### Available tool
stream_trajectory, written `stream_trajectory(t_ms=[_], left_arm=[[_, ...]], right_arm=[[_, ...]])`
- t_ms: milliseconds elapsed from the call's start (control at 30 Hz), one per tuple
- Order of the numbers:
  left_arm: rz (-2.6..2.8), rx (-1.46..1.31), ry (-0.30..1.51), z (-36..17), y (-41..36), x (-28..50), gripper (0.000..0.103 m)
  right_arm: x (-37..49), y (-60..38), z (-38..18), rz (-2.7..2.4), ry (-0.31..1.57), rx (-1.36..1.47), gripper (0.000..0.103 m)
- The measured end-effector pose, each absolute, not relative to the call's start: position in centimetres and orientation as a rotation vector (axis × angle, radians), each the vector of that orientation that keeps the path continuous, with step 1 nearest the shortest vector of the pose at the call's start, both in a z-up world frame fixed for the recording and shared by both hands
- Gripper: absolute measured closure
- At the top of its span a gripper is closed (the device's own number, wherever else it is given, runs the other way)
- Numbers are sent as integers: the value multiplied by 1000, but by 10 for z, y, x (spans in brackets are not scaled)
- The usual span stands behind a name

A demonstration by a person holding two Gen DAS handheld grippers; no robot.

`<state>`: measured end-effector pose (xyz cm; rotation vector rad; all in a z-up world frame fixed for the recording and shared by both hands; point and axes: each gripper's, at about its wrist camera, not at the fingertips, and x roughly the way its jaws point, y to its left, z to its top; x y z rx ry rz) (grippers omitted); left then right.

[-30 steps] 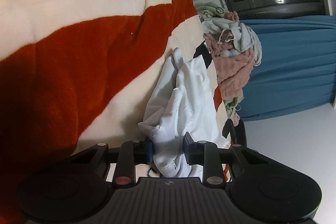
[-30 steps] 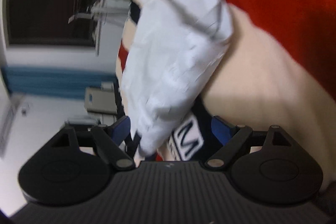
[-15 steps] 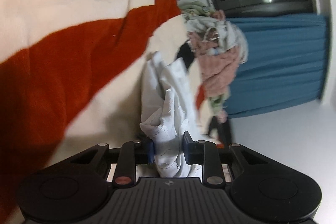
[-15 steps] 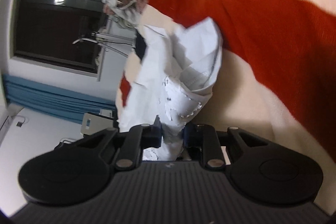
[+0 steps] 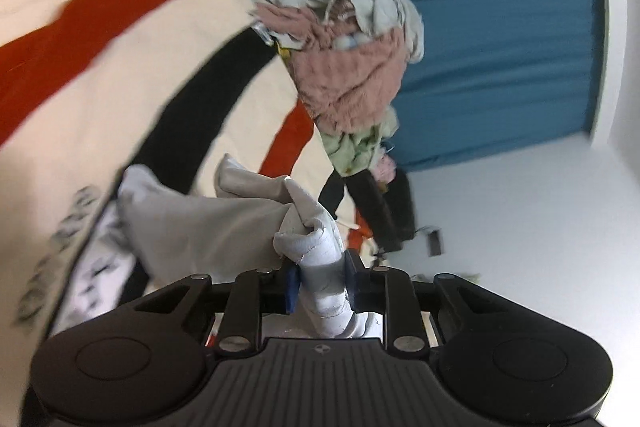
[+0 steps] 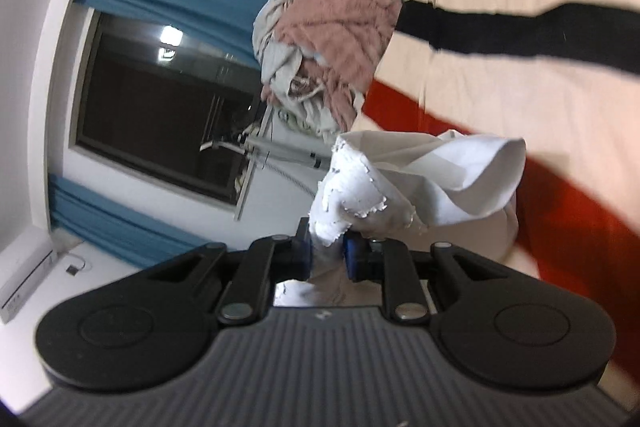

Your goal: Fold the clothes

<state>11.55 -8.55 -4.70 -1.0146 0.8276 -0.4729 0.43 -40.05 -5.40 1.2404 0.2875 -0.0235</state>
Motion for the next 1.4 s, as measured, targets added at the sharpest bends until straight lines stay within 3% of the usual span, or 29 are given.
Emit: stream_trajectory(t_ms=[233, 367, 533, 667, 767, 867, 1067, 1333, 1367, 1400], left_arm=[[-530, -890, 837, -12, -204, 245, 81], [-642, -846, 724, 7, -260, 296, 81], [-666, -656, 658, -35, -313, 330, 81], [-599, -479, 824, -131, -318, 325, 81], [-587, -372, 872, -175, -308, 306, 79], [-602, -356, 851, -176, -299, 295, 77], [-587, -201, 817, -121, -298, 250, 77], [-610, -86, 631, 7, -269, 169, 45], [-613, -79, 606, 22, -262, 156, 38], [-610, -71, 585, 35, -256, 141, 24]], right_arm=[[84, -501, -23, -74, 319, 1158, 84], [127, -550, 11, -65, 240, 1041, 84], [162, -577, -6, -115, 166, 885, 83], [174, -579, -95, -198, 376, 917, 83], [168, -566, -160, -238, 560, 953, 83], [152, -552, -182, -256, 610, 966, 83], [124, -528, -138, -305, 680, 881, 82], [70, -481, -11, -258, 530, 700, 82], [60, -475, 1, -251, 514, 675, 82], [51, -468, 13, -245, 497, 646, 82]])
